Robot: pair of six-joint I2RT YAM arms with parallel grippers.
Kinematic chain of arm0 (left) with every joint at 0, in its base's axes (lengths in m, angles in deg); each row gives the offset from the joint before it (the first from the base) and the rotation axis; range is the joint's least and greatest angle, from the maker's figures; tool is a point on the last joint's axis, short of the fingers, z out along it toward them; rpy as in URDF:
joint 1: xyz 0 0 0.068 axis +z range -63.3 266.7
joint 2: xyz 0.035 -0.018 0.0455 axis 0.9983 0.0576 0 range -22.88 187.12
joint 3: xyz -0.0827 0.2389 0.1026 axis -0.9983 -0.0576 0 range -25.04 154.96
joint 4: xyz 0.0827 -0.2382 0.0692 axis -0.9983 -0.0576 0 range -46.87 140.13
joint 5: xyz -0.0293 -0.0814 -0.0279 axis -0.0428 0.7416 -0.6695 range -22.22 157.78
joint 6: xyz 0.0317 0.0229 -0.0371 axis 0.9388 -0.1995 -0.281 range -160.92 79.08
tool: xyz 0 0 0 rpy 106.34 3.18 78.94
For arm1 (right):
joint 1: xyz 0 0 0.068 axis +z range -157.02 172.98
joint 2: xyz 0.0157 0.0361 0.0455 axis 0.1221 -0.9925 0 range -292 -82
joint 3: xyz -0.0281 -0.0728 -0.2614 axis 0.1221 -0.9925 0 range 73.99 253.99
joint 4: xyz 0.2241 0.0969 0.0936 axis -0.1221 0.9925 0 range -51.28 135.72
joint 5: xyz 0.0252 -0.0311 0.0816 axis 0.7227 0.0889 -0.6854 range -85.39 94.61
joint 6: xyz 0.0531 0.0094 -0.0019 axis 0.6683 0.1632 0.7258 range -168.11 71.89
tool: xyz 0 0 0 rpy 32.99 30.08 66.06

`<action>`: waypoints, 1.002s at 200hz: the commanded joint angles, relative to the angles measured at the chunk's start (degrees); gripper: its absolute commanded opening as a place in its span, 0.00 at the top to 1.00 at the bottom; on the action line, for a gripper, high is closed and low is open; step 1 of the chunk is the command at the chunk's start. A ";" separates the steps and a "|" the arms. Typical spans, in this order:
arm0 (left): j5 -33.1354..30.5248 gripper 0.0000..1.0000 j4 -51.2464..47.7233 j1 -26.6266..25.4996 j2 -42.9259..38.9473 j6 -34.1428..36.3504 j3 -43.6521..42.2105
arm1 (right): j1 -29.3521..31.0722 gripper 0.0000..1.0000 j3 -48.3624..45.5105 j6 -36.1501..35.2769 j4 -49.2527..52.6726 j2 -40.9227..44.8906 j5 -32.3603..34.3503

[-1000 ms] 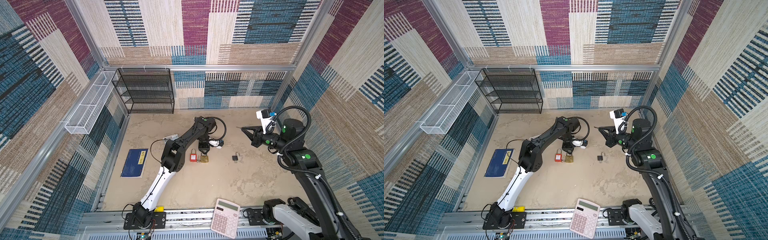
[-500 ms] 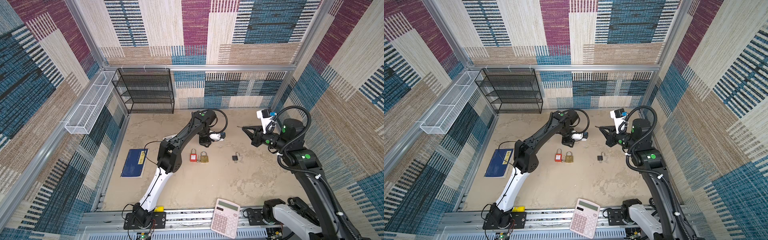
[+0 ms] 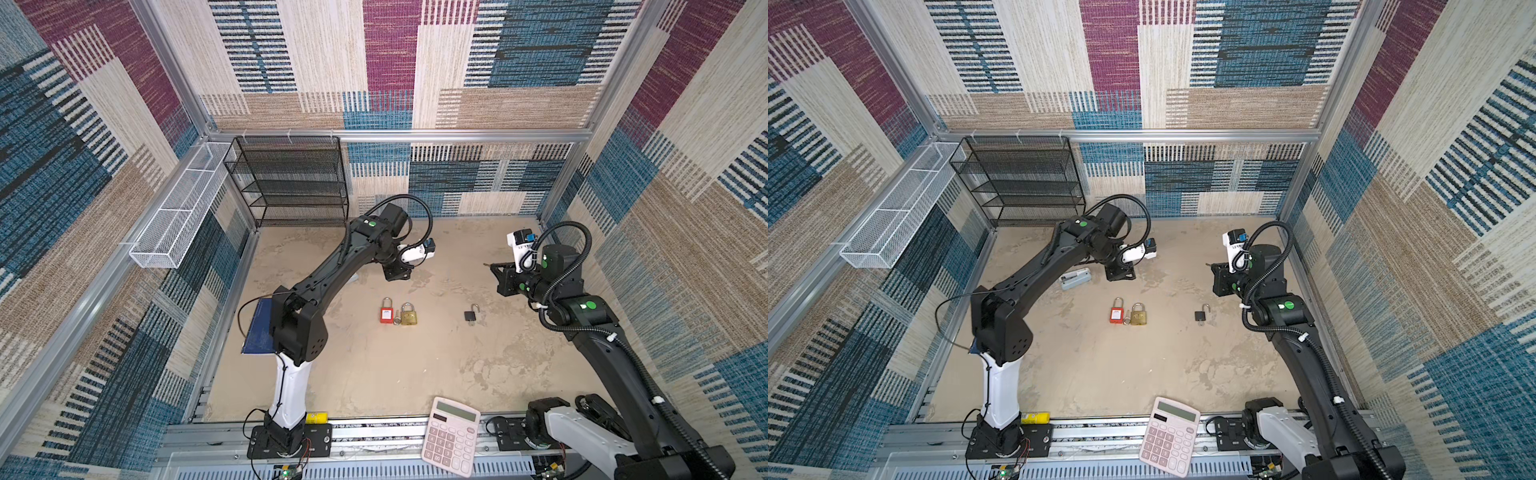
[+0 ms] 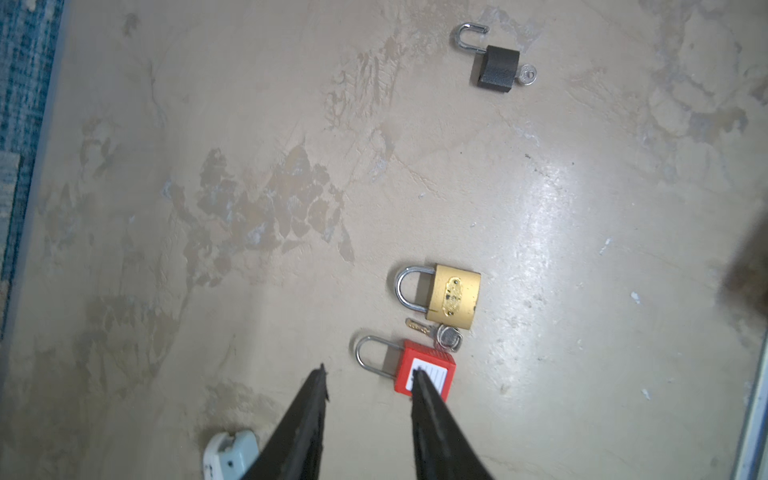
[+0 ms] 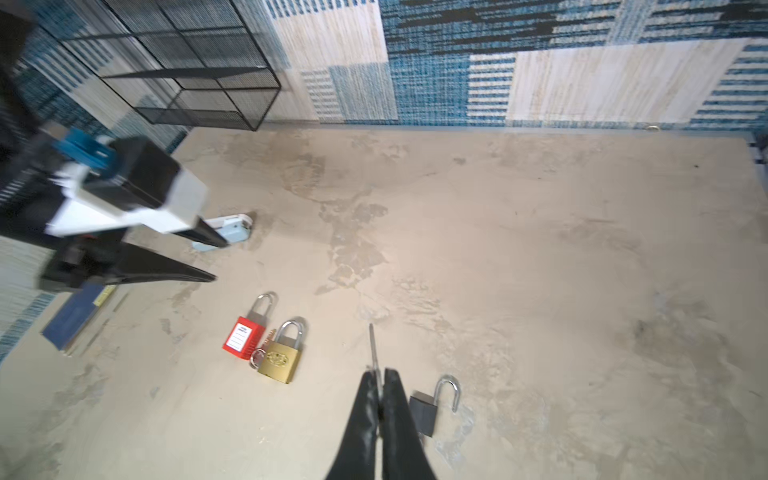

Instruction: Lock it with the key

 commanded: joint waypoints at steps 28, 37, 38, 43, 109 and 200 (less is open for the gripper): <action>0.56 0.59 32.81 3.03 -20.18 -22.94 -28.33 | 9.65 1.00 -6.55 -11.37 -7.58 1.80 13.63; 0.80 0.58 34.98 3.44 -23.30 -25.33 -32.76 | 12.33 1.00 -7.94 -14.17 -8.28 1.18 15.39; 0.87 0.58 35.22 3.48 -23.62 -25.53 -33.24 | 12.66 1.00 -8.07 -14.43 -8.33 1.08 15.55; 1.29 0.58 35.93 3.68 -25.27 -26.42 -35.33 | 14.19 1.00 -8.67 -15.91 -8.77 0.62 16.70; -0.03 0.55 34.01 5.32 -39.06 -34.88 -51.24 | 26.69 1.00 -12.89 -27.53 -16.06 -9.60 23.05; 3.14 0.52 33.51 7.74 -45.68 -41.96 -61.24 | 32.62 1.00 -11.61 -33.52 -23.91 -25.35 25.73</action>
